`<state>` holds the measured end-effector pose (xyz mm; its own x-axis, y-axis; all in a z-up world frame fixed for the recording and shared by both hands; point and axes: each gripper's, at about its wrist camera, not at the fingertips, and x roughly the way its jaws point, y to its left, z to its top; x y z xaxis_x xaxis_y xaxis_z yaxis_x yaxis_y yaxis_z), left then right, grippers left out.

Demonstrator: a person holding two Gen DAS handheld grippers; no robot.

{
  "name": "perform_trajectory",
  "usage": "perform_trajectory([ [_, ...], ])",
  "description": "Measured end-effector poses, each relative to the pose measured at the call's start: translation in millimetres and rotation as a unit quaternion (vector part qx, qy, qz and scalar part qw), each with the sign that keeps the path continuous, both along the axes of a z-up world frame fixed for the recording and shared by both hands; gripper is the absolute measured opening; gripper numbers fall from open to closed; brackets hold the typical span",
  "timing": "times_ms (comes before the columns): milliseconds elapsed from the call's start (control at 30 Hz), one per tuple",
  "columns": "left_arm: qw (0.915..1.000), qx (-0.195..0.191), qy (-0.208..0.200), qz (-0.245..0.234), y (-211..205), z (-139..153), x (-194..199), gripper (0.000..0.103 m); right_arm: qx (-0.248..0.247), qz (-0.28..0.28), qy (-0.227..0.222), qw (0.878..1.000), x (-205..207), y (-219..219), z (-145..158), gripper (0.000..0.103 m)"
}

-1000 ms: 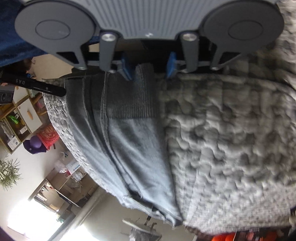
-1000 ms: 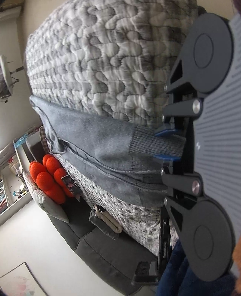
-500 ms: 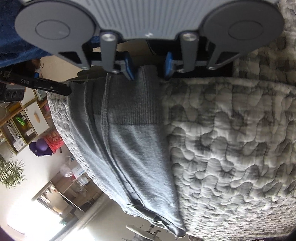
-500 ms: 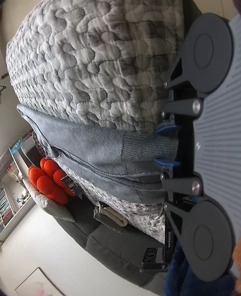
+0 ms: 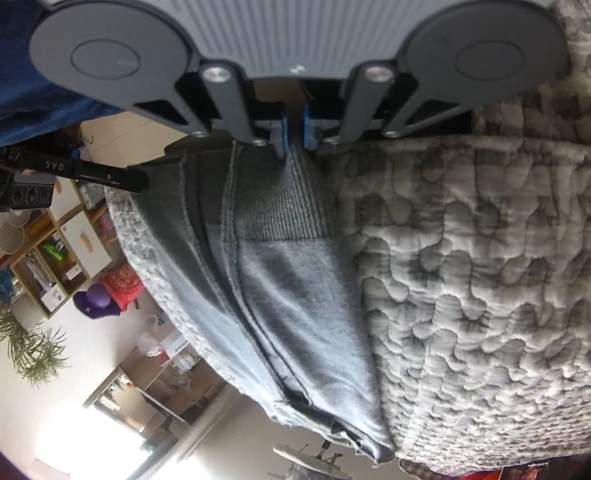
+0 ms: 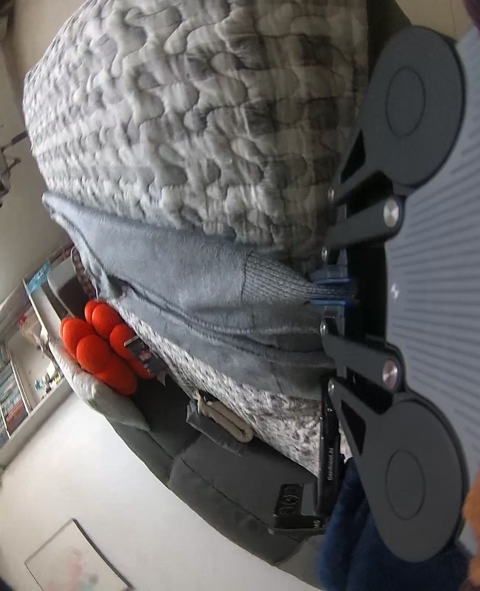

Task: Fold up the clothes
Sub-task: 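Close both grippers on the ribbed hem of the folded sweatshirt, then open both grippers and lift them off the sweatshirt hem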

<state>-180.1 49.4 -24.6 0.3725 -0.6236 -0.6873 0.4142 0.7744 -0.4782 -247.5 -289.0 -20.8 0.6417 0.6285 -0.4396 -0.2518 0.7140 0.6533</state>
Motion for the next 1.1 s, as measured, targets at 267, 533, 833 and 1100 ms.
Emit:
perform_trajectory([
  [267, 0.9996, -0.014, -0.025, 0.003, 10, 21, -6, 0.006, 0.003, 0.017, -0.055, 0.998, -9, 7, 33, 0.010],
  [533, 0.9990, -0.017, -0.041, 0.007, 28, 40, -23, 0.006, -0.012, 0.015, -0.075, 0.997, -25, 9, 47, 0.008],
  [833, 0.9996, 0.023, -0.009, 0.011, 20, 18, -8, 0.008, -0.052, -0.006, -0.044, 0.998, -19, 7, 38, 0.014],
  [1100, 0.9976, 0.048, -0.011, 0.048, 47, 17, -9, 0.042, -0.074, -0.028, -0.028, 0.996, -7, 0, 25, 0.015],
])
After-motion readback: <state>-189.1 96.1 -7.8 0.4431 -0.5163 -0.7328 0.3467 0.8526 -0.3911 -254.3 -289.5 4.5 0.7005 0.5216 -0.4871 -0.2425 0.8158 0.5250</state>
